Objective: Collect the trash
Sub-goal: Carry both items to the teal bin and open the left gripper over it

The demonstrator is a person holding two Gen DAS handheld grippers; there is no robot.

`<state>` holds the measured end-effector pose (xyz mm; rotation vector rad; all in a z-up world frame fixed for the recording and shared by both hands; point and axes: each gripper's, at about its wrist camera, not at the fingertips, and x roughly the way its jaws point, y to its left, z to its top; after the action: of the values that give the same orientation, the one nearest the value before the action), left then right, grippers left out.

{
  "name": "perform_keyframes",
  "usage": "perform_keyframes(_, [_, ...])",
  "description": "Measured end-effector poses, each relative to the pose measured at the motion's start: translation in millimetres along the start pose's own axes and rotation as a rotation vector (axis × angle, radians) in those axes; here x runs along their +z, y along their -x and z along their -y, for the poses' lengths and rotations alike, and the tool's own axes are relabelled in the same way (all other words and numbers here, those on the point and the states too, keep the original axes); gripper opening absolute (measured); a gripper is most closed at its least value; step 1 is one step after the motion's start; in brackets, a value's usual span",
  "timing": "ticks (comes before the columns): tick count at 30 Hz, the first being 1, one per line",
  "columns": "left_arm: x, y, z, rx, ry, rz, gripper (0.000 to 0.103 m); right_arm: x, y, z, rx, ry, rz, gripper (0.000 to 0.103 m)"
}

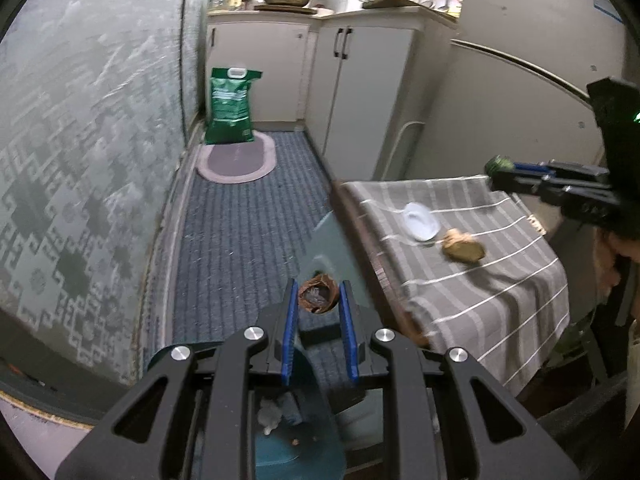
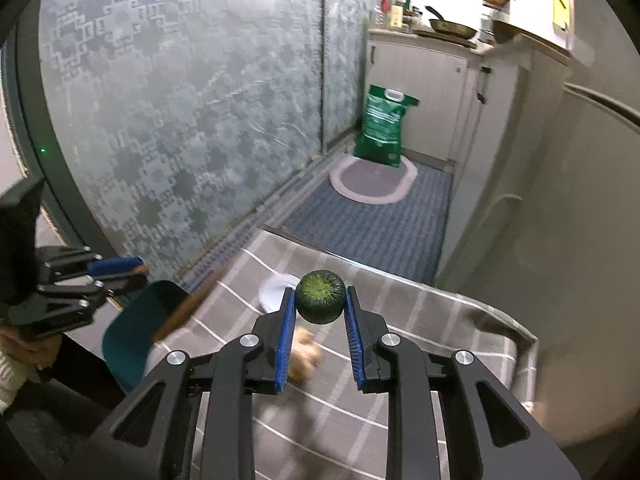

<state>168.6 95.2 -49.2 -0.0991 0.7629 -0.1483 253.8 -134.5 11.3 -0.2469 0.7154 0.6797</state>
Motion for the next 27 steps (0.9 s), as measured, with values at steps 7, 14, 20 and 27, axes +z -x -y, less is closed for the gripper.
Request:
perform_keyframes(7, [-18,2,-37,0.052,0.029,-0.050,0.022,22,-8,-44,0.084,0.036,0.019,0.024])
perform_keyframes(14, [-38,-15,-55,0.084,0.016,-0.143,0.022,36,-17,-84,0.156,0.076,0.020,0.024])
perform_keyframes(20, [-50,-25,-63,0.115,-0.012,-0.205,0.022,40,-27,-113,0.204,0.114,-0.002,0.024])
perform_keyframes(27, [-60,-30,-75,0.135,-0.015,-0.239,0.023,37,-41,-152,0.245,0.183,-0.055,0.024])
